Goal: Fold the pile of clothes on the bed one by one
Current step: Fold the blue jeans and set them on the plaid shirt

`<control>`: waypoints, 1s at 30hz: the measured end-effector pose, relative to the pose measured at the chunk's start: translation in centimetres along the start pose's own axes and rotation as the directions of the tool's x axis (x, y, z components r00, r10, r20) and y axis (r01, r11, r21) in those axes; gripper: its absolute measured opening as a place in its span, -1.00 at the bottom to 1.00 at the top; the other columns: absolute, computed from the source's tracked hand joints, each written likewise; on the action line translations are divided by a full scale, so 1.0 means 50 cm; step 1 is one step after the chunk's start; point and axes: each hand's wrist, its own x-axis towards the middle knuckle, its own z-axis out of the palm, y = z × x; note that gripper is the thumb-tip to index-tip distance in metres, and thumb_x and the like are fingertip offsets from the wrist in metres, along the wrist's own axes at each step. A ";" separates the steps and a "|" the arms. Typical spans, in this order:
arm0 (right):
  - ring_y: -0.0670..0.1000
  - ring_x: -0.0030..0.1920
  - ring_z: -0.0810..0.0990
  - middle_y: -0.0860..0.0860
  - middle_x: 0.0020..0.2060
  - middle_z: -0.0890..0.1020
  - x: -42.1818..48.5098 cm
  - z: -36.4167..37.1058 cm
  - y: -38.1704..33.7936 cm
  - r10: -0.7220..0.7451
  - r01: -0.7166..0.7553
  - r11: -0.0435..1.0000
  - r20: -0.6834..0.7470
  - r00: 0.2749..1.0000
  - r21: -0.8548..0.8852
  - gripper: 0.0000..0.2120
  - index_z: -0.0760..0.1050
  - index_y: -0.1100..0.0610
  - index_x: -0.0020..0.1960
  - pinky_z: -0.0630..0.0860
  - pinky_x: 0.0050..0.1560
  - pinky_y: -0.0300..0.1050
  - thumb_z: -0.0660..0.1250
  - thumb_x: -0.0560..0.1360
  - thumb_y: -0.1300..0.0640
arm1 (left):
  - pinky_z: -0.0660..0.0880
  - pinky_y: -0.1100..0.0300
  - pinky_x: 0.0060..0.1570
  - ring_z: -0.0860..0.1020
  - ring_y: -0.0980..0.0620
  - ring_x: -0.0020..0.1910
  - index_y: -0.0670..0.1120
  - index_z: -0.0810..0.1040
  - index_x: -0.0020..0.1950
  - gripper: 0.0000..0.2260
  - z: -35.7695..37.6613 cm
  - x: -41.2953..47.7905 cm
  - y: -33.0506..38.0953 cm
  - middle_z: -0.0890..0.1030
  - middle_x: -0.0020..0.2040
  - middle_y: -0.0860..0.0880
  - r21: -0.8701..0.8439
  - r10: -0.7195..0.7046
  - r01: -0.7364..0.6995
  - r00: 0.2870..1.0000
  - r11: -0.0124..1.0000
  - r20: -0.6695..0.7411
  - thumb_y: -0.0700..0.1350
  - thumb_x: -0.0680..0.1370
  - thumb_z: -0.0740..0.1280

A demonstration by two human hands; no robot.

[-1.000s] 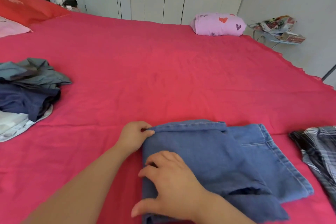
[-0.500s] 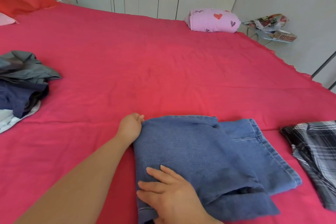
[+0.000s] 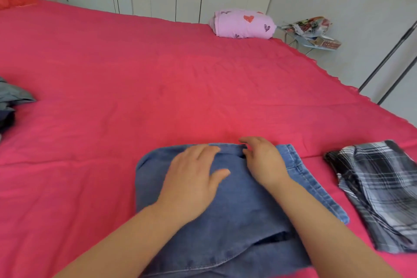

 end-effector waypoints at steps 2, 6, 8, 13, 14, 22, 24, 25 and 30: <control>0.06 0.19 0.51 0.07 0.18 0.58 0.027 -0.003 0.025 0.042 -0.047 0.996 0.072 0.997 0.076 -0.69 0.52 0.11 0.23 0.31 0.14 -0.23 0.30 0.50 0.21 | 0.34 -0.07 0.33 0.40 -0.04 0.35 0.02 0.41 0.36 -0.43 0.026 -0.011 0.059 0.46 0.34 -0.02 0.037 0.130 -0.146 0.951 0.989 0.282 0.27 0.46 0.04; 0.01 -0.02 0.58 0.04 -0.05 0.67 0.059 -0.003 0.037 0.066 -0.077 0.989 0.085 0.994 0.127 -0.86 0.62 0.14 -0.04 0.28 -0.17 -0.29 0.29 0.50 0.22 | -0.38 -0.20 0.39 -0.32 -0.08 0.49 0.24 -0.15 0.49 -0.26 0.058 -0.018 0.076 -0.21 0.54 0.04 0.031 0.171 -0.249 0.744 0.968 0.646 0.44 0.34 -0.25; 0.11 -0.01 0.56 0.15 -0.05 0.65 0.083 -0.014 0.036 0.119 -0.122 0.990 0.046 0.992 0.076 -0.83 0.57 0.20 -0.10 0.25 -0.20 -0.20 0.21 0.53 0.25 | -0.41 -0.24 0.35 -0.37 -0.13 0.47 0.28 -0.18 0.47 -0.32 0.072 -0.030 0.072 -0.27 0.53 0.03 0.031 0.222 -0.320 0.719 0.947 0.659 0.40 0.35 -0.29; 0.24 0.14 0.52 0.29 0.10 0.57 0.103 0.022 0.026 0.217 -0.219 0.976 0.135 0.967 -0.003 -0.74 0.52 0.32 0.08 0.40 0.03 -0.04 0.09 0.58 0.24 | -0.48 -0.20 0.33 -0.41 -0.12 0.45 0.30 -0.22 0.46 -0.34 0.076 -0.042 0.085 -0.32 0.51 0.04 0.040 0.218 -0.340 0.686 0.940 0.695 0.40 0.36 -0.29; 0.23 0.14 0.52 0.27 0.11 0.58 0.100 0.033 0.030 0.231 -0.234 0.972 0.152 0.961 0.002 -0.74 0.52 0.30 0.10 0.41 0.04 -0.05 0.09 0.58 0.24 | -0.48 -0.20 0.33 -0.39 -0.12 0.46 0.30 -0.21 0.46 -0.34 0.071 -0.040 0.086 -0.31 0.52 0.05 0.039 0.212 -0.332 0.683 0.942 0.699 0.40 0.36 -0.29; 0.14 0.21 0.45 0.11 0.17 0.52 0.019 0.006 0.018 -0.007 0.013 0.997 -0.075 0.997 0.076 -0.68 0.45 0.08 0.27 0.38 0.24 0.03 0.26 0.52 0.08 | 0.50 -0.05 0.11 0.58 -0.11 0.12 -0.07 0.57 0.18 -0.55 0.035 -0.021 -0.004 0.61 0.13 -0.07 0.125 0.004 -0.025 0.987 0.992 0.161 0.12 0.44 0.12; 0.13 0.27 0.42 0.09 0.26 0.47 -0.028 0.023 0.022 -0.046 0.046 0.999 0.024 0.999 -0.009 -0.60 0.38 0.05 0.35 0.34 0.30 0.04 0.24 0.53 0.00 | 0.50 -0.05 0.10 0.56 -0.18 0.11 -0.15 0.56 0.18 -0.57 0.007 -0.019 -0.076 0.59 0.13 -0.14 0.152 -0.221 0.212 0.974 0.966 0.046 0.04 0.46 0.14; 0.11 0.32 0.38 0.09 0.33 0.41 -0.047 0.034 0.023 -0.035 0.037 0.999 0.076 0.996 -0.019 -0.56 0.33 0.04 0.39 0.32 0.33 0.02 0.21 0.54 -0.04 | 0.46 -0.03 0.14 0.52 -0.19 0.16 -0.17 0.53 0.22 -0.60 -0.007 -0.023 -0.116 0.57 0.17 -0.17 0.145 -0.363 0.356 0.931 0.923 0.027 0.01 0.50 0.17; 0.08 0.41 0.29 0.05 0.47 0.20 -0.077 0.060 0.024 0.028 -0.017 0.995 0.105 0.994 -0.097 -0.53 0.19 -0.06 0.47 0.30 0.32 -0.02 0.05 0.58 -0.13 | 0.29 0.18 -0.19 0.52 -0.01 -0.11 -0.14 0.62 -0.06 -0.85 -0.024 -0.041 -0.212 0.62 -0.13 -0.06 -0.148 -0.657 0.686 0.726 0.712 0.202 -0.11 0.56 0.29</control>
